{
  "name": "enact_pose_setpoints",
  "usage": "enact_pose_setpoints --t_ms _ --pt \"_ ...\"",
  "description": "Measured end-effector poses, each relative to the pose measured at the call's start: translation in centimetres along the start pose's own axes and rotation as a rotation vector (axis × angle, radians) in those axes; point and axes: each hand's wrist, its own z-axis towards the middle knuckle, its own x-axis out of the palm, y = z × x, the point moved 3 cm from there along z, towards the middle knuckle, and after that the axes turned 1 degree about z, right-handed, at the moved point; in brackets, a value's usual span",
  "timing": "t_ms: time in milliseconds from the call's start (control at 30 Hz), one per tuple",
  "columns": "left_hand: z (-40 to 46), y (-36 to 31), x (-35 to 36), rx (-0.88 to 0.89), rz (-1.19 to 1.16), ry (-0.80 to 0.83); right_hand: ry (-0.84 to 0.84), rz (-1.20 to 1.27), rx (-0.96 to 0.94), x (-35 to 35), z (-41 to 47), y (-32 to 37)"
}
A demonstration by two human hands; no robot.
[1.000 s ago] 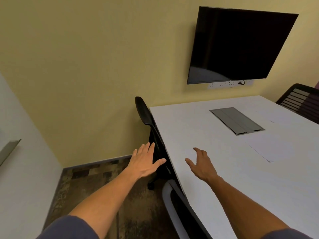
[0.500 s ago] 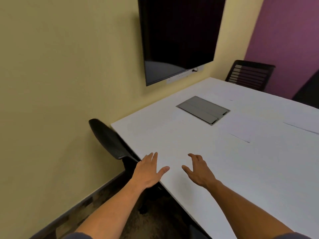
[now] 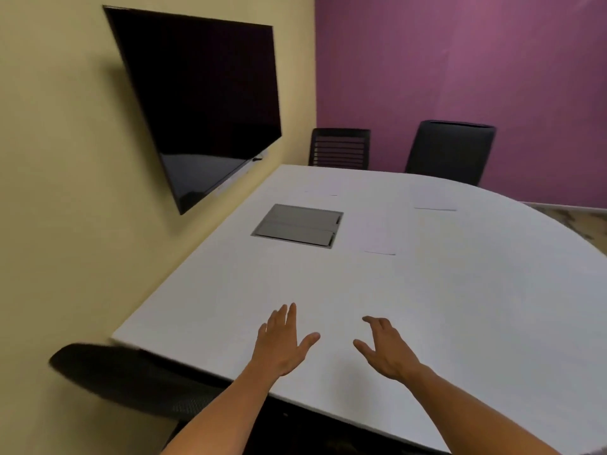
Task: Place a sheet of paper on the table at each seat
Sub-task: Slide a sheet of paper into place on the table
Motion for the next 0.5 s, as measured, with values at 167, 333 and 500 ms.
enact_pose_setpoints --t_ms 167,333,500 --pt "4.7 -1.7 1.8 0.061 0.024 0.04 0.172 -0.215 0.046 -0.4 2.2 -3.4" --pt "9.8 -3.0 2.4 0.068 0.085 0.089 0.213 -0.164 0.113 -0.5 5.2 -6.2" --pt "13.9 -4.5 2.2 0.076 0.116 0.146 0.161 -0.044 0.207 1.0 7.2 -9.6"
